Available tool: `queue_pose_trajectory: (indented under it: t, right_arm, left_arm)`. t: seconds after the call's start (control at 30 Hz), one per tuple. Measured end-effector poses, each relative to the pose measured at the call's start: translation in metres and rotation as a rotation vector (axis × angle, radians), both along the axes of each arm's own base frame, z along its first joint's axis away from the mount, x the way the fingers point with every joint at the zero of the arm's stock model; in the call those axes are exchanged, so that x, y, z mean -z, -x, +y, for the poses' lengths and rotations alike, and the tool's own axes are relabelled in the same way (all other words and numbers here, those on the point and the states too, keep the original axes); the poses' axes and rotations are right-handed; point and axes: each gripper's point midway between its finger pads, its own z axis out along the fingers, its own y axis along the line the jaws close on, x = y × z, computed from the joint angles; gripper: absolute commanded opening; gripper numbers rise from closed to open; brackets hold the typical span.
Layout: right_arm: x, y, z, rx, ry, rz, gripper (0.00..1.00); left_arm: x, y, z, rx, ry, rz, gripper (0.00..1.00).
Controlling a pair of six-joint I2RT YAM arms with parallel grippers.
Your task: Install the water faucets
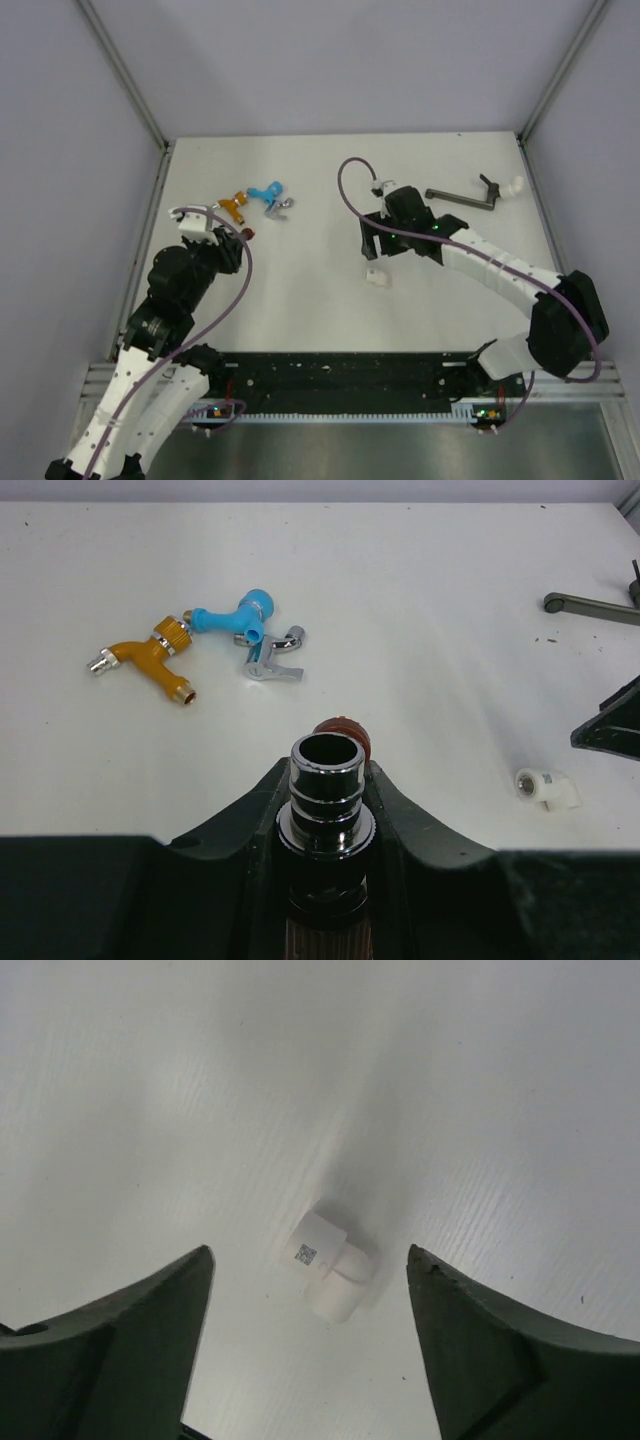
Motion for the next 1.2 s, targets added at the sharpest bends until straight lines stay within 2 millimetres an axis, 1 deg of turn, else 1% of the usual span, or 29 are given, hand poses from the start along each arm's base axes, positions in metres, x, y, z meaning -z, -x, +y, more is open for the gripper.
queue_pose_trajectory:
  t: [0.03,0.07,0.13,0.2,0.27,0.33,0.37,0.4,0.53,0.6,0.67,0.73,0.9,0.97,1.1,1.2]
  right_arm:
    - [-0.009,-0.001,0.000,0.003,-0.017,-0.029,0.97]
    - [-0.018,-0.001,-0.002,0.002,-0.035,-0.064,0.99]
    - [-0.030,0.002,-0.006,0.011,-0.078,-0.117,0.99]
    - [-0.032,0.008,-0.013,0.026,-0.118,-0.151,0.99]
    - [-0.027,0.015,-0.021,0.055,-0.142,-0.160,0.99]
    - [-0.016,0.023,-0.027,0.076,-0.157,-0.154,0.99]
    - [-0.010,0.027,-0.030,0.084,-0.160,-0.148,0.97]
    - [-0.001,0.031,-0.032,0.090,-0.162,-0.138,0.93]
    - [0.017,0.036,-0.035,0.104,-0.161,-0.118,0.82]
    - [0.024,0.036,-0.035,0.109,-0.167,-0.117,0.78]
    - [0.031,0.035,-0.034,0.115,-0.168,-0.113,0.70]
    - [0.039,0.033,-0.033,0.128,-0.159,-0.107,0.67]
    - [0.059,0.030,-0.034,0.170,-0.118,-0.077,0.67]
    - [0.064,0.031,-0.034,0.181,-0.103,-0.071,0.66]
    - [0.069,0.034,-0.030,0.178,-0.093,-0.064,0.66]
    - [0.067,0.034,-0.026,0.168,-0.098,-0.073,0.64]
  left_arm:
    - [0.000,0.000,0.000,0.000,0.000,0.000,0.00]
    - [0.000,0.000,0.000,0.000,0.000,0.000,0.00]
    - [0.000,0.000,0.000,0.000,0.000,0.000,0.00]
    - [0.000,0.000,0.000,0.000,0.000,0.000,0.00]
    - [0.000,0.000,0.000,0.000,0.000,0.000,0.00]
    - [0.000,0.000,0.000,0.000,0.000,0.000,0.00]
    - [0.000,0.000,0.000,0.001,0.000,0.001,0.00]
    - [0.000,0.000,-0.001,0.003,0.000,0.001,0.00]
    - [0.000,0.001,-0.002,0.011,0.001,0.002,0.00]
    - [0.000,0.001,-0.002,0.011,0.001,0.002,0.00]
    - [0.000,0.001,-0.002,0.010,0.002,0.002,0.00]
    - [0.001,0.001,-0.002,0.011,0.001,0.002,0.00]
    - [0.001,0.000,-0.002,0.011,0.001,0.003,0.00]
    - [0.001,0.000,-0.002,0.011,0.001,0.004,0.00]
    - [0.002,0.000,-0.003,0.014,0.000,0.007,0.00]
    - [0.003,0.001,-0.003,0.018,0.001,0.008,0.00]
